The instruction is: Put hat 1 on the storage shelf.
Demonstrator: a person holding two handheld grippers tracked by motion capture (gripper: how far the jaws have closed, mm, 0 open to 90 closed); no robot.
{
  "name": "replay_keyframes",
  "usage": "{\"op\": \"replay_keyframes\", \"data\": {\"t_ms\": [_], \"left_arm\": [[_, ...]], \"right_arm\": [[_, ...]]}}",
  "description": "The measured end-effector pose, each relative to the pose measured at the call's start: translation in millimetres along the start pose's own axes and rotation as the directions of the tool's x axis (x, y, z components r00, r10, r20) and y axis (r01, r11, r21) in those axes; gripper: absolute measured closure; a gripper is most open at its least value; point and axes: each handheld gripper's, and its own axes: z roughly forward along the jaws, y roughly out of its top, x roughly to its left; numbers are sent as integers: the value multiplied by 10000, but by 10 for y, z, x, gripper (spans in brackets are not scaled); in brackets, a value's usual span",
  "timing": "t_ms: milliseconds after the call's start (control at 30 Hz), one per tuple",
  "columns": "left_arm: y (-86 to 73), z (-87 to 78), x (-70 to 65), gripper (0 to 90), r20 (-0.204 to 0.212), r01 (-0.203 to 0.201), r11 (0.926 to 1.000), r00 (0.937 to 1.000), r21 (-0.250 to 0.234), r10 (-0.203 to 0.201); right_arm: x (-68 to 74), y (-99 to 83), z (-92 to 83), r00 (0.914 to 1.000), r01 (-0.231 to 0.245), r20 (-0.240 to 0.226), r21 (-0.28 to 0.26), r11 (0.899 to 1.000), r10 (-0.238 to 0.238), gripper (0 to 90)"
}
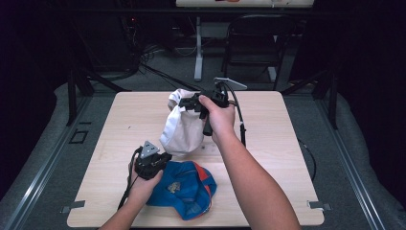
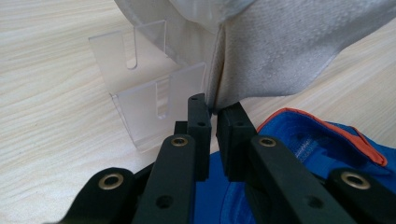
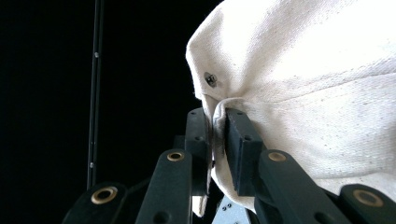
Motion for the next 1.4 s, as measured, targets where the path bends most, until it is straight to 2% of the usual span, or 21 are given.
{"op": "replay_keyframes", "data": {"t_ms": [133, 167, 233, 333, 433, 533, 600, 667, 700, 733, 800, 833, 900, 933, 1033, 1100, 1200, 1233, 1267, 1367, 1400], "left_arm": [[3, -1, 0, 839, -23, 20, 10000, 10000, 40, -20], [-3, 11, -14, 812, -129, 105, 9999, 9999, -43, -106], [-3, -1, -23, 749, -42, 65, 10000, 10000, 66, -65], [-4, -27, -43, 718, -70, 10, 10000, 10000, -98, -10], [17, -110, -57, 632, 12, -28, 9998, 10000, -194, 28], [17, -195, -61, 591, -3, -79, 9997, 10000, -234, 79], [-6, -303, -40, 573, 20, -8, 9997, 10000, -251, 8], [-15, -340, -27, 557, 16, 37, 9998, 10000, -213, -36], [-49, -418, 12, 548, -35, 63, 9997, 10000, -230, -64], [-61, -446, 28, 544, -54, 66, 9997, 10000, -215, -67], [-85, -487, 60, 540, -83, 104, 9997, 9999, -227, -106], [-103, -513, 85, 520, -51, 213, 9996, 9998, -158, -214], [-138, -560, 134, 517, -31, 333, 9994, 9994, -44, -333], [-161, -589, 160, 509, -90, 367, 9993, 9993, 17, -366], [-229, -616, 212, 503, -75, 516, 9986, 9986, -71, -516], [-291, -591, 261, 503, -69, 597, 9982, 9982, 50, -597], [-328, -552, 287, 503, -15, 723, 9973, 9974, 143, -722], [-338, -541, 299, 503, -15, 676, 9974, 9977, 235, -675], [-348, -528, 307, 503, -20, 601, 9979, 9982, 254, -601], [-371, -515, 324, 503, -201, 415, 9986, 9990, 327, -409], [-378, -514, 329, 503, -211, 462, 9984, 9987, 320, -455]], "right_arm": [[-22, 14, -9, 9999, 11, 116, -123, 9999, -10, 798], [-32, 17, -19, 9999, 18, 143, -167, 9999, -16, 791], [-37, 17, -36, 9998, 119, 161, -205, 9997, -116, 768], [-39, 18, -59, 9994, 292, 200, -156, 9995, -289, 739], [-32, 24, -178, 9980, 549, 337, -175, 9983, -543, 696], [-25, 15, -271, 9970, 722, 302, -307, 9969, -713, 674], [-12, -2, -364, 9929, 1064, 585, -401, 9935, -1040, 661], [-4, -11, -400, 9913, 1132, 719, -401, 9928, -1102, 655], [-3, -51, -527, 9840, 1551, 962, -459, 9868, -1502, 643], [-12, -64, -568, 9806, 1704, 1053, -413, 9845, -1653, 643], [-18, -80, -605, 9791, 1764, 1104, -455, 9833, -1706, 642], [-59, -133, -718, 9744, 1965, 1233, -608, 9786, -1880, 636], [-83, -156, -768, 9718, 2065, 1289, -624, 9765, -1973, 633], [-156, -203, -862, 9676, 2193, 1427, -642, 9735, -2085, 627], [-217, -243, -924, 9675, 2175, 1474, -692, 9736, -2056, 627], [-322, -324, -1001, 9643, 2251, 1577, -655, 9721, -2126, 621], [-391, -388, -1033, 9600, 2369, 1673, -591, 9697, -2243, 613], [-463, -454, -1046, 9544, 2516, 1802, -569, 9662, -2379, 609], [-463, -454, -1046, 9544, 2516, 1802, -569, 9662, -2379, 609], [-613, -577, -1045, 9428, 2773, 2047, -438, 9598, -2630, 603], [-655, -606, -1042, 9402, 2840, 2084, -429, 9579, -2695, 602]]}}
